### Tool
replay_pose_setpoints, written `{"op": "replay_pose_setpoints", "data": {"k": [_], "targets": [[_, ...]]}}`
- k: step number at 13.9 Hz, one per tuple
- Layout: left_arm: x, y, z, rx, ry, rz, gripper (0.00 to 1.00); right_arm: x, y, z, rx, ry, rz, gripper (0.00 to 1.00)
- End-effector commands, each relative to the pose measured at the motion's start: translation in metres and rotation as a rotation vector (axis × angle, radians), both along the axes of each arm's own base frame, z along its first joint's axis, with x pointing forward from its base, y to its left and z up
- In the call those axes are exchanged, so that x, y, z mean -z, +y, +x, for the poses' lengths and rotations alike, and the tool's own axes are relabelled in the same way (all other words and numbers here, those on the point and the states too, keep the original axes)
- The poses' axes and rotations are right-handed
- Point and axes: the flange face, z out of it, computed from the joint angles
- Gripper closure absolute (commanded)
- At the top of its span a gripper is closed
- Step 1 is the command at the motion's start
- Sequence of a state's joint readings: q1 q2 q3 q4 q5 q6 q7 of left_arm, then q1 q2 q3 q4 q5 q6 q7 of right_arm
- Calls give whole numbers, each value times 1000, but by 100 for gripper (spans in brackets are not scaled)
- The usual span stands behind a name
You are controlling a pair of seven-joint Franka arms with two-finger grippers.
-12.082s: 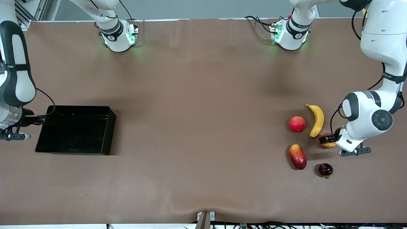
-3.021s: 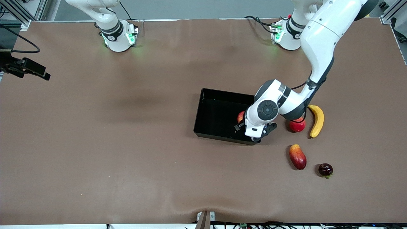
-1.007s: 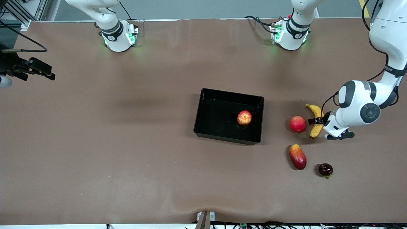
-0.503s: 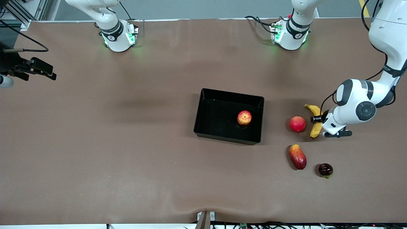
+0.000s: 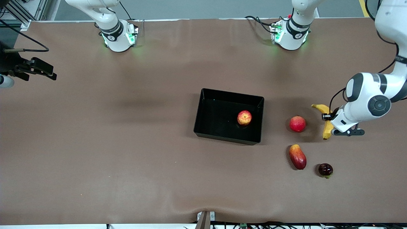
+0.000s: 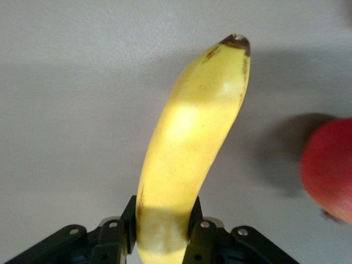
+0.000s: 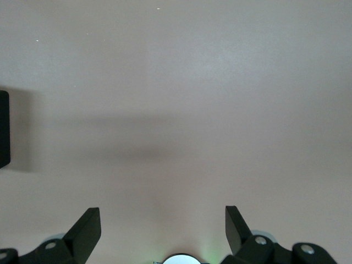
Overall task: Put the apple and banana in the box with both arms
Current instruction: 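Grasp the banana with the left gripper and lift it, then carry the banana over the black box with the left gripper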
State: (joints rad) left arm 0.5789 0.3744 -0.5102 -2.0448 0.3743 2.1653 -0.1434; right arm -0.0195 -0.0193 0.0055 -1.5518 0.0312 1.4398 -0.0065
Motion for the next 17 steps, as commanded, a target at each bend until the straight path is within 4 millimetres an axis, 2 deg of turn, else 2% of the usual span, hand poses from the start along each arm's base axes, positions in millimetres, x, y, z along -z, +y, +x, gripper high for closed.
{"op": "replay_pose_setpoints", "data": {"k": [1,3,5,9,12,15,17], "targets": [[-55,-41,0,-25,-5,-38,100,-5,0,1,-9,-8,-6,0],[-69,-73,6,-86,12,-101,100,-5,0,1,-9,-8,-6,0],[-74,-120,5,-146,5,-111,100,-5,1,1,-10,-7,-6,0],[-70,-262,-7,-257,2,-109,100,-4,3,2,-13,-7,-6,0],[-68,-332,-14,-294,8,-130,100,-5,1,1,-10,-8,-6,0],[-48,-396,-26,-325,2,-130,100,-5,3,1,-13,-7,-6,0],[-24,-424,-28,-353,-23,-129,100,-4,3,1,-14,-2,-6,0]]}}
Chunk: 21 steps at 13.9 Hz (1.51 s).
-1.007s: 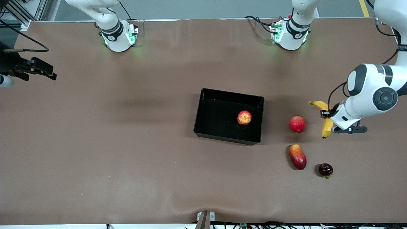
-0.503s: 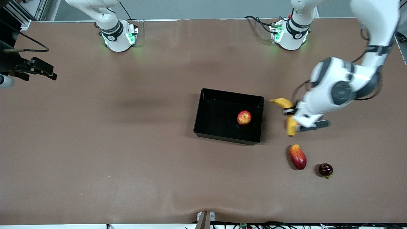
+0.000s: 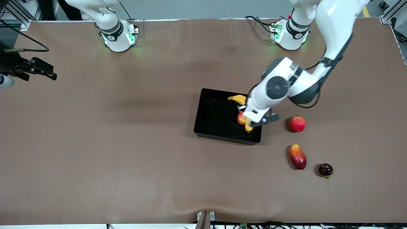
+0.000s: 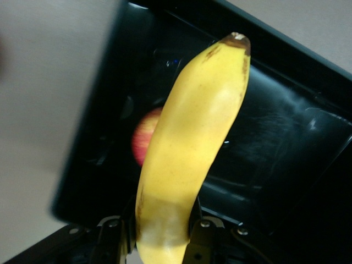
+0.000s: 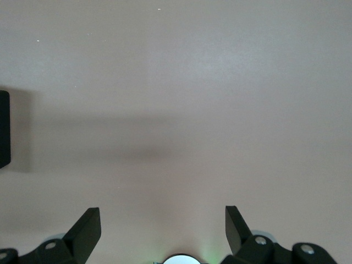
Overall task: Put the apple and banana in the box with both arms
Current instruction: 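Carry the banana over the black box with the left gripper, then lower the banana into the box and open the left gripper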
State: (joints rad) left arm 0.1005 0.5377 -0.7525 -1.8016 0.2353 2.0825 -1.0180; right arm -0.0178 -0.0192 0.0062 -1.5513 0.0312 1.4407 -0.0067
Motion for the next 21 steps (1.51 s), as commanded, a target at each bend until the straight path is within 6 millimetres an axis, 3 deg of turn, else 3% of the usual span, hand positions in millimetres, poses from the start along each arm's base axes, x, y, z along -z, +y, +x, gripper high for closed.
{"op": "replay_pose_setpoints", "data": {"k": [1,5,11,13,14,15,16,18,21], "targets": [[30,-38,6,-48,-22,-7,100,-4,0,1,-8,-3,-6,0],[59,-76,-8,-46,-34,18,100,-4,1,2,-11,-6,-6,0],[96,-93,-15,-41,-81,12,100,-3,2,2,-12,-3,-6,0],[106,-95,-15,-17,-92,-4,88,-3,4,2,-17,-3,-7,0],[110,-94,-14,1,-106,4,69,-3,5,2,-18,-3,-7,0],[109,-93,-13,9,-116,9,11,-3,5,2,-19,-3,-7,0],[107,-91,-11,7,-121,9,0,-3,5,2,-19,-3,-7,0],[92,-82,0,36,-160,12,0,-3,5,2,-19,-3,-7,0],[31,-23,47,117,-239,30,0,-3,4,2,-17,-3,-7,0]]}}
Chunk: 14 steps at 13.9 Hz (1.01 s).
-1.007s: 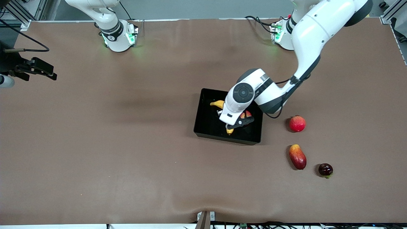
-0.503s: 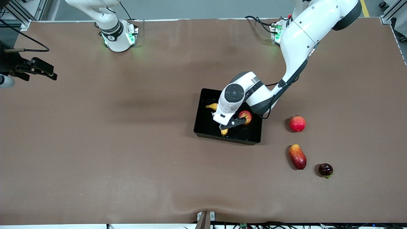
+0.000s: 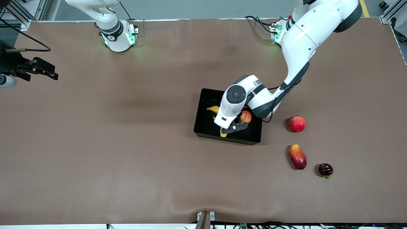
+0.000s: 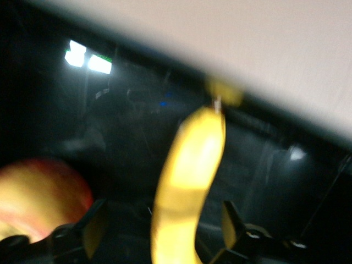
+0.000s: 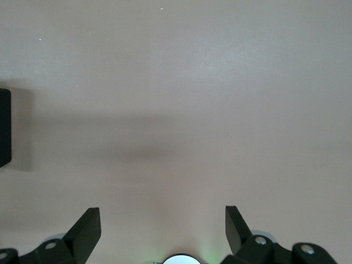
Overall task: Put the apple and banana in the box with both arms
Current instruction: 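Lower the banana into the box and open the left gripper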
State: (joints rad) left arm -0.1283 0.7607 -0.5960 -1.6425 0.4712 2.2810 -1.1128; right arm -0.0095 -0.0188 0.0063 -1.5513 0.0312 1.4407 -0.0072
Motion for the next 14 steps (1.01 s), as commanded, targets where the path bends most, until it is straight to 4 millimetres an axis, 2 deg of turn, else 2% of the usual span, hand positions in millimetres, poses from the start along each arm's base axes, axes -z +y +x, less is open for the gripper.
{"op": "replay_pose_setpoints", "data": {"k": [1,3,5,8,10,11,12,13,14], "targets": [[-69,60,36,81,-78,42,0,-3,1,2,-10,-3,-7,0],[-113,104,57,72,-117,47,0,-3,0,2,-8,-3,-7,0],[-149,158,74,76,-126,49,0,-3,-1,2,-6,-3,-9,0],[-201,239,87,93,-71,18,0,-3,0,2,-8,-3,-9,0],[-234,282,90,81,-38,24,0,-3,0,2,-8,-3,-7,0],[-248,300,91,62,-29,38,0,-3,1,2,-9,-3,-9,0],[-271,314,88,44,-21,65,0,-3,1,2,-9,-3,-9,0],[-295,323,84,30,-23,97,0,-3,1,2,-11,-3,-9,0],[-308,329,80,29,-10,119,0,-3,0,2,-8,-3,-7,0]]}}
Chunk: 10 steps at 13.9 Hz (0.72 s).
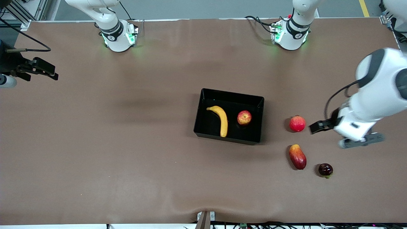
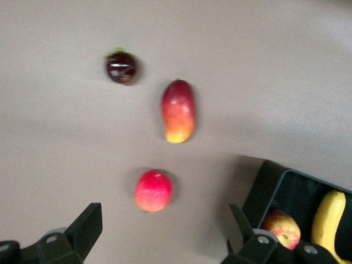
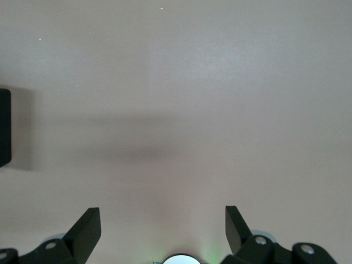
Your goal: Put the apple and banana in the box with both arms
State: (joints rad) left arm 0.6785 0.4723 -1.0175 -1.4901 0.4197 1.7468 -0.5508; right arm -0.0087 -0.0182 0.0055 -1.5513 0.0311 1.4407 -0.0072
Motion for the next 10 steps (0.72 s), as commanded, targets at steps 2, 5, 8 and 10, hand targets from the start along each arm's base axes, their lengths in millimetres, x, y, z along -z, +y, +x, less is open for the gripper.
{"op": "replay_pose_setpoints", "data": {"k": [2,5,8,10], "targets": [[-53,16,-17,24,22,70,0,-3,0,2,-8,-4,-9,0],[-78,21,-30,22,13,103,0,-3,1,2,-10,-2,-9,0],[-97,14,-44,20,18,126,0,-3,0,2,-8,-2,-11,0],[-110,6,-52,18,3,136,0,-3,-2,2,-5,-2,-12,0]]}}
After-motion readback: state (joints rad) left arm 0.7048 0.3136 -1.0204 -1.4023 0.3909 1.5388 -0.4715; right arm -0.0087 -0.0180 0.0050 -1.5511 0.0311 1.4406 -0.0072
